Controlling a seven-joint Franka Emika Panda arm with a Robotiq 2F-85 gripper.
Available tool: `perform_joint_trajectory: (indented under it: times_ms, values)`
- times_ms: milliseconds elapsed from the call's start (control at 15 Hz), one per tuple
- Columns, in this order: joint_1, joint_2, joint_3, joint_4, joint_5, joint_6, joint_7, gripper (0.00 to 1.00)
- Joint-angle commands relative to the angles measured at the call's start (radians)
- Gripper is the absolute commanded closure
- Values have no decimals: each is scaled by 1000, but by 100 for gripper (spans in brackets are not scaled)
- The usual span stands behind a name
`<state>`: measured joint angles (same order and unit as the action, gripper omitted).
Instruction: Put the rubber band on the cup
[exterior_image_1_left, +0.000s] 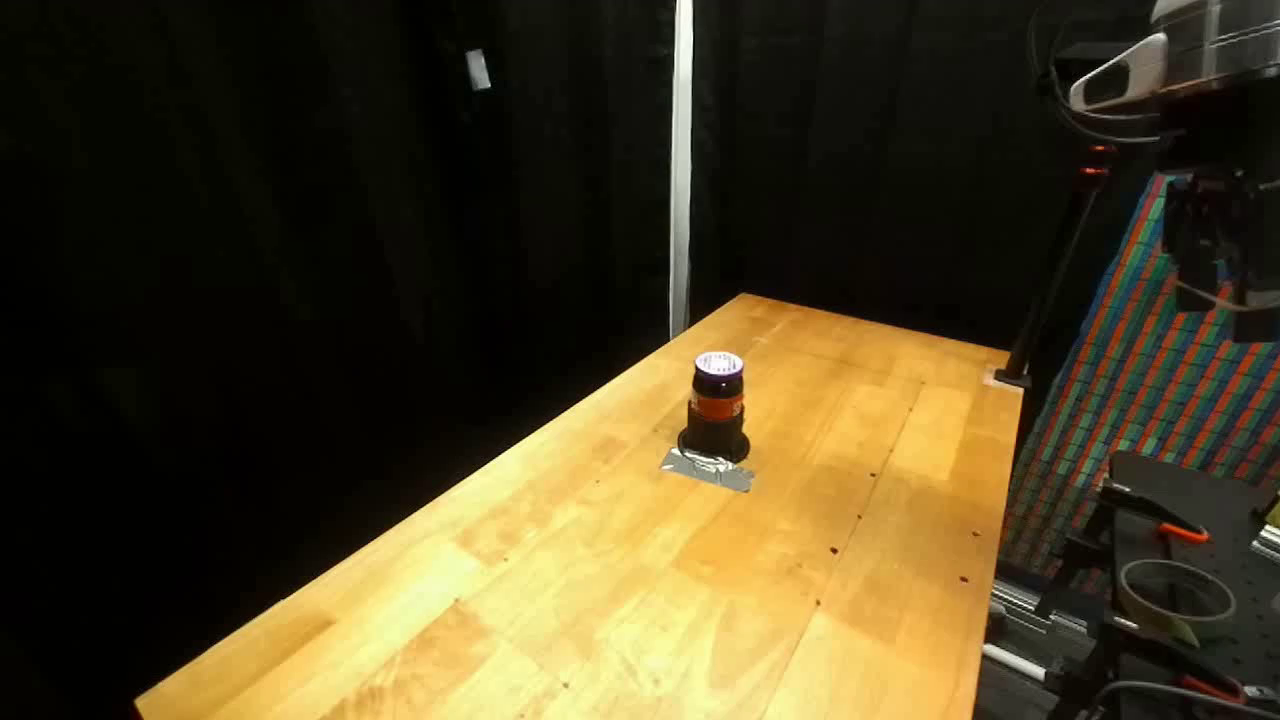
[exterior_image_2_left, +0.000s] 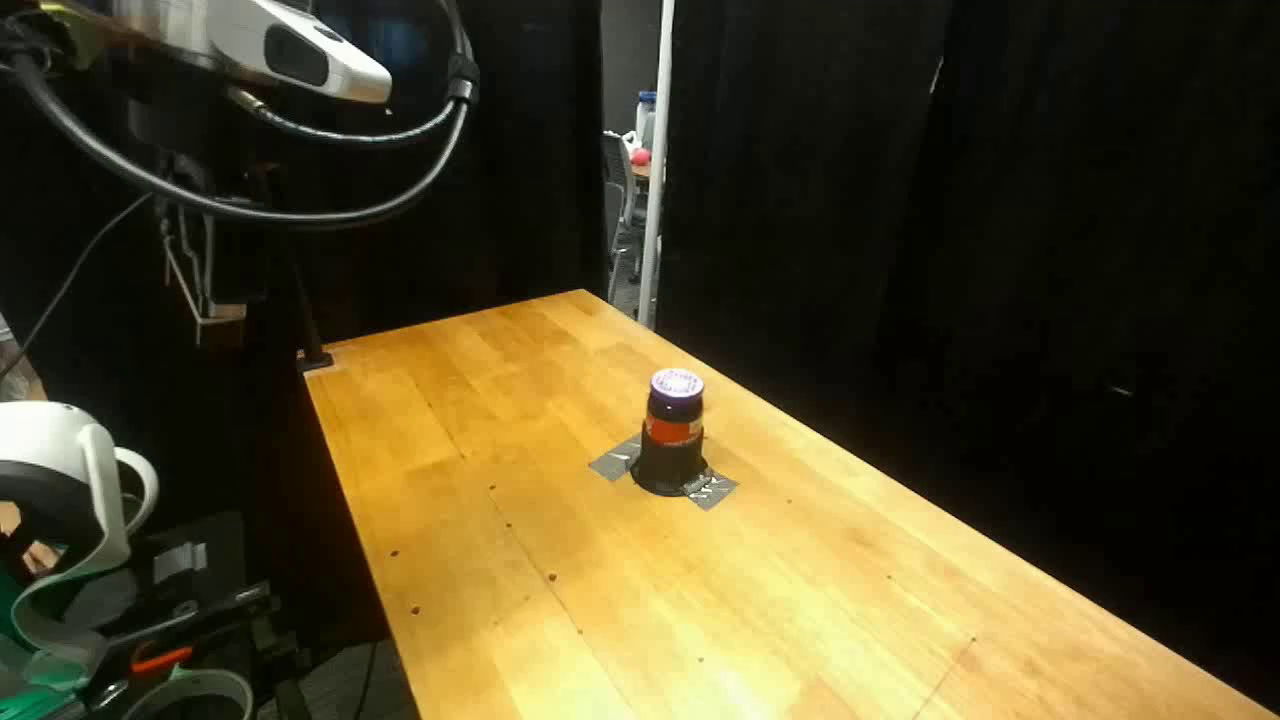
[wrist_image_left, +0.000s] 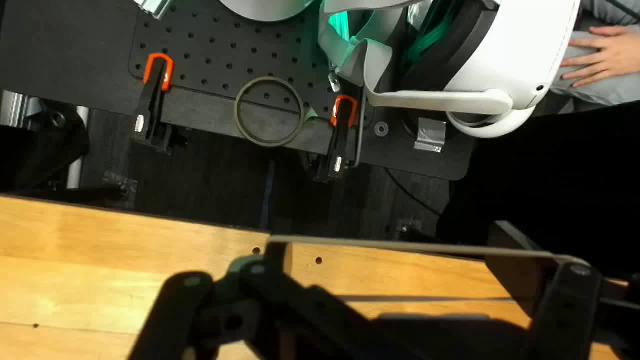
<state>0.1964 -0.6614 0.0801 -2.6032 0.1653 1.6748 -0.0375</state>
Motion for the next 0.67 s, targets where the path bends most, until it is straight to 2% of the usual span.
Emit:
perform_joint_trajectory:
  times_ms: [0,333,467,600]
  values:
    - [-13,0,11,4,6,-4,-6,0]
    - [-13,-2,11,7,6,-4,-6,0]
    - [-19,53,51,50,-6,93,41,0]
    - [-27,169,114,130,-34,244,116,0]
